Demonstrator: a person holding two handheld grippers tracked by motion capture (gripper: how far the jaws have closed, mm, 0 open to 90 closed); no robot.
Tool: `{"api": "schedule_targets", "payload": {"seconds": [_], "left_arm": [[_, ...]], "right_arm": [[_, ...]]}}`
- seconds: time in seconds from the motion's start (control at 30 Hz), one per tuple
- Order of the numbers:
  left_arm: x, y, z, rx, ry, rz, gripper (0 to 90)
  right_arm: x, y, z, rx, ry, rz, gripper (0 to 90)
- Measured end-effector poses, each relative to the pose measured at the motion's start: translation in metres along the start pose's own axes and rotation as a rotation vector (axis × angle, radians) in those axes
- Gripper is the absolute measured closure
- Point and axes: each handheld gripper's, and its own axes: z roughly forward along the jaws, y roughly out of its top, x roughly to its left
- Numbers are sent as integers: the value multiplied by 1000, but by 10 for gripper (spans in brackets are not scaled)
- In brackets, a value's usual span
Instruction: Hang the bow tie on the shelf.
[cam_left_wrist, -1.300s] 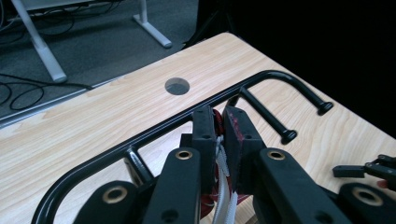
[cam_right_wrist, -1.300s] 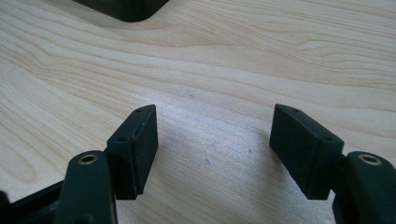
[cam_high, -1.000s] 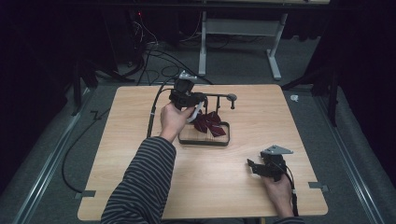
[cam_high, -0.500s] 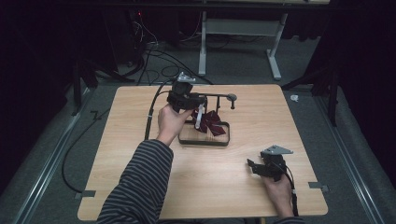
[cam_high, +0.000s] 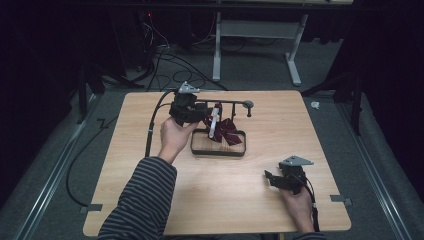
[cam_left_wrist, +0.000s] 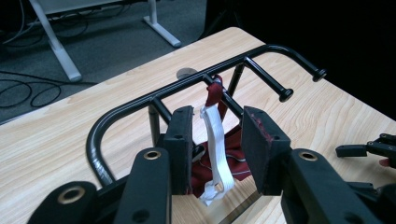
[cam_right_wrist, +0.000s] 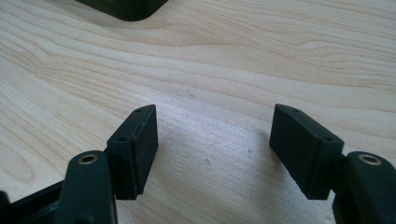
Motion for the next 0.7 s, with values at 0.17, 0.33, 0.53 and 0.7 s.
{"api": "schedule_targets", "payload": {"seconds": [0.17,0.33,0.53,0.7], "left_arm": [[4,-6,-8,-2,2,-10,632],[8,-12,-14,-8,0,-26,629],[9,-18,-22,-10,16,-20,615],[11,-24,-28,-13,17,-29,602]], "right_arm": [[0,0,0,-1,2,1,337],[0,0,0,0,1,0,337],[0,0,0,0,2,1,337],[0,0,0,-1,2,1,337]]}}
